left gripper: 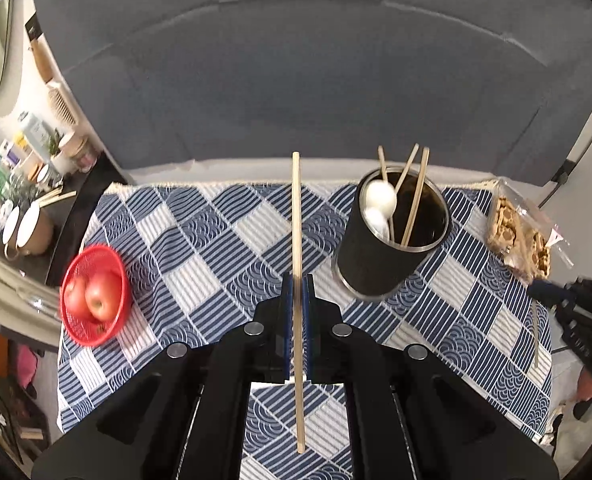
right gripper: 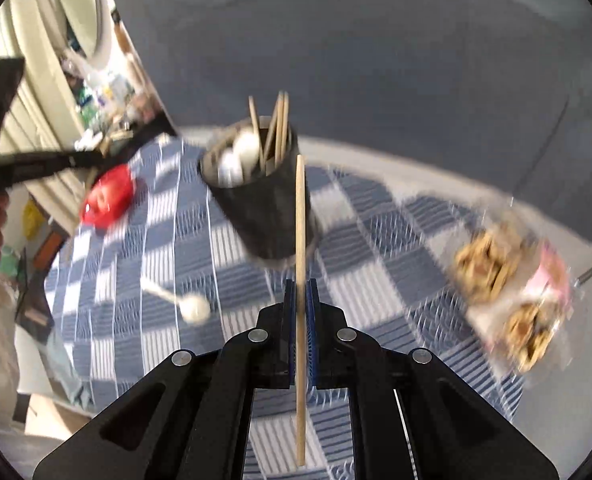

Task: Organize utensils
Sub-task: 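Lift both chopsticks up over the black cup with both tools, then lower the chopsticks into the black cup and open both tools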

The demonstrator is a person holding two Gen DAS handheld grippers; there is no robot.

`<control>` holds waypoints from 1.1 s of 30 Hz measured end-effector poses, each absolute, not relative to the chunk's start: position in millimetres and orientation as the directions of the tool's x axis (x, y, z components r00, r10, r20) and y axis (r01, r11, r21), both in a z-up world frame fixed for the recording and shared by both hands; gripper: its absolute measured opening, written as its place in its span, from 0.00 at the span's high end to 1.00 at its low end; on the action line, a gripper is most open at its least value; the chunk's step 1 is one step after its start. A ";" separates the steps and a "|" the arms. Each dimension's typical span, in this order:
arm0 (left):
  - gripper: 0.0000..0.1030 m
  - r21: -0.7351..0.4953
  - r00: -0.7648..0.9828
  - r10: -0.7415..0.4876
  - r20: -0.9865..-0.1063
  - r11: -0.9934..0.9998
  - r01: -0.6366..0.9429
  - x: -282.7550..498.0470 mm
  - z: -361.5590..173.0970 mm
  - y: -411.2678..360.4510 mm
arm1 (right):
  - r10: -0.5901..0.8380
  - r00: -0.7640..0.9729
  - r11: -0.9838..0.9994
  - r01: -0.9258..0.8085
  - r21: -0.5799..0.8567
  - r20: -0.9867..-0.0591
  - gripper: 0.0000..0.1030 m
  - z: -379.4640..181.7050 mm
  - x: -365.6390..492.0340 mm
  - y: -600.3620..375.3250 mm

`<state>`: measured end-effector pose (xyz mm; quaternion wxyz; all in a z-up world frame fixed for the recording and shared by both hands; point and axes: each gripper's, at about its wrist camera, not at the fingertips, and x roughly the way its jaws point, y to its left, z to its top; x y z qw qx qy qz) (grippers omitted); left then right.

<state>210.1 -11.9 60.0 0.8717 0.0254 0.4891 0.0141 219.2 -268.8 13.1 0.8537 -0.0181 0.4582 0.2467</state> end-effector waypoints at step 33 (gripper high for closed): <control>0.95 -0.363 0.735 -0.541 -0.409 0.835 0.413 317.0 60.5 -19.8 | 0.712 0.647 0.689 -0.570 0.448 -0.272 0.95 67.8 342.4 -250.2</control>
